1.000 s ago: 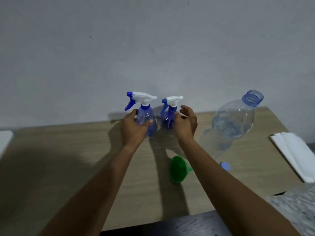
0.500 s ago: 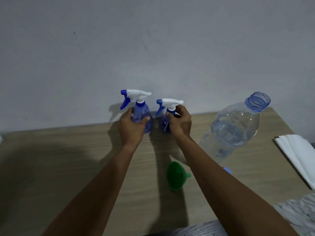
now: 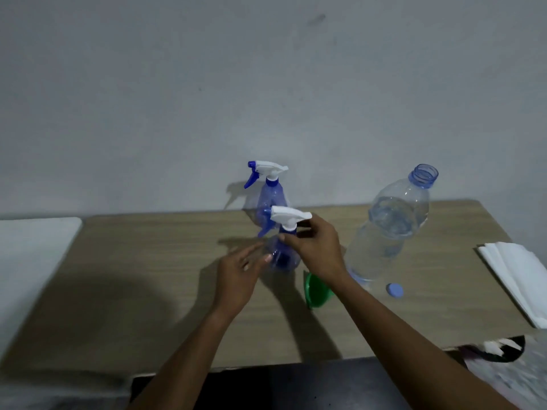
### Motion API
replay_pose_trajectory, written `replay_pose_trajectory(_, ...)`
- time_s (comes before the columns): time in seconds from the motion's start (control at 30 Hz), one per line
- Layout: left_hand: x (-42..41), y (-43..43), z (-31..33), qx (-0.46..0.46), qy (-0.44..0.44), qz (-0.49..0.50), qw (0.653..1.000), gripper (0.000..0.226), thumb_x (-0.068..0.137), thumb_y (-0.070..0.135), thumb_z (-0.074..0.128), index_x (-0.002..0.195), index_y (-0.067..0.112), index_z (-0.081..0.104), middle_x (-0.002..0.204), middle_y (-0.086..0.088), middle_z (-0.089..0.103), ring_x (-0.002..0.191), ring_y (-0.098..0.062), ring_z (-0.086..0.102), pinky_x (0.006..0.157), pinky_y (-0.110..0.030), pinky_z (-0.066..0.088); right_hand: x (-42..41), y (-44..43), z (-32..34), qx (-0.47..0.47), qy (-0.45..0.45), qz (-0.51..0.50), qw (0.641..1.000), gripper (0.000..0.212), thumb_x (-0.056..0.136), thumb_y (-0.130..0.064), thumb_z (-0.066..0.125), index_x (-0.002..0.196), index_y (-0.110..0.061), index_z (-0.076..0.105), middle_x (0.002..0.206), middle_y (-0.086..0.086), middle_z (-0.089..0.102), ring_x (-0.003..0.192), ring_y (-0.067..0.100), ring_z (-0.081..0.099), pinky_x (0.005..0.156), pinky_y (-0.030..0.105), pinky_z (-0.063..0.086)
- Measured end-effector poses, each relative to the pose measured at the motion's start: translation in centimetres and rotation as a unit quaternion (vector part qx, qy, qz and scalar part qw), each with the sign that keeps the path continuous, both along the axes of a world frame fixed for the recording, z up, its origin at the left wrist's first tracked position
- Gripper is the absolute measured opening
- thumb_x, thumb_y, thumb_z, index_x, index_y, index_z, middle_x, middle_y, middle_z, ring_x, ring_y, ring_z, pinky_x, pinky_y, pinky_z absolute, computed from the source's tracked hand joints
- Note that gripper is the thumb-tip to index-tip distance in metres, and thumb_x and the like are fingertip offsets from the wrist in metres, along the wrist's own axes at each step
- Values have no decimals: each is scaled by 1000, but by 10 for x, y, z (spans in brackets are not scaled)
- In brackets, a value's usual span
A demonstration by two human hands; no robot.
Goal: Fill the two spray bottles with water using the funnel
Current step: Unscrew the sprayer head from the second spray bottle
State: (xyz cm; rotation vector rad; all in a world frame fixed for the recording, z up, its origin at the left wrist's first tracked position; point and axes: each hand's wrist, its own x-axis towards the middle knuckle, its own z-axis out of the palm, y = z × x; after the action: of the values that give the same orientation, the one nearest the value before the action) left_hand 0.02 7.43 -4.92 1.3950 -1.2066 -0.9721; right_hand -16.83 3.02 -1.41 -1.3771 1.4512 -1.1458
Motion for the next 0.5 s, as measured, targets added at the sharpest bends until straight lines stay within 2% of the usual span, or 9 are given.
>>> replay_pose_trajectory(0.07,3,27,-5,9,4,-29,1000,47,85,1,75,98,46,73,98,22,76,96,3,70,80,-12,52,6,24,-9,-2,11,30,999,39,69,-19,90,104,-24,74,90,-5,77,85,14,73,79,42,61)
replay_pose_trajectory(0.17,9,56,-20,9,-20,-36,999,56,88,1,72,103,55,71,106,27,73,103,3,68,87,-16,52,13,56,-18,-2,44,69,997,38,73,-22,90,107,-25,74,91,-9,76,85,8,71,73,27,59)
replay_pose_trajectory(0.23,9,72,-26,2,-42,-40,998,51,91,1,68,119,44,65,110,27,70,104,9,66,87,-10,50,17,71,-22,-5,50,86,995,38,75,-20,88,110,-21,74,94,-9,76,87,11,71,72,23,57)
replay_pose_trajectory(0.3,8,82,-34,0,-47,-53,997,44,93,2,65,130,26,62,118,18,69,106,13,63,87,-7,48,21,83,-29,-1,51,91,994,38,74,-18,88,109,-19,74,95,-7,76,89,13,71,75,31,59)
replay_pose_trajectory(0.4,9,89,-44,7,-57,-62,996,36,94,4,64,129,10,67,124,1,71,114,-6,66,92,-15,51,23,92,-40,-7,53,87,995,37,71,-18,89,104,-17,72,94,-4,76,86,15,71,77,41,60)
replay_pose_trajectory(0.5,11,93,-51,15,-54,-69,996,31,91,9,66,123,8,71,127,-3,70,119,-15,66,99,-31,54,21,96,-44,-13,54,86,995,34,69,-18,91,93,-12,67,87,-1,75,82,18,72,74,43,60)
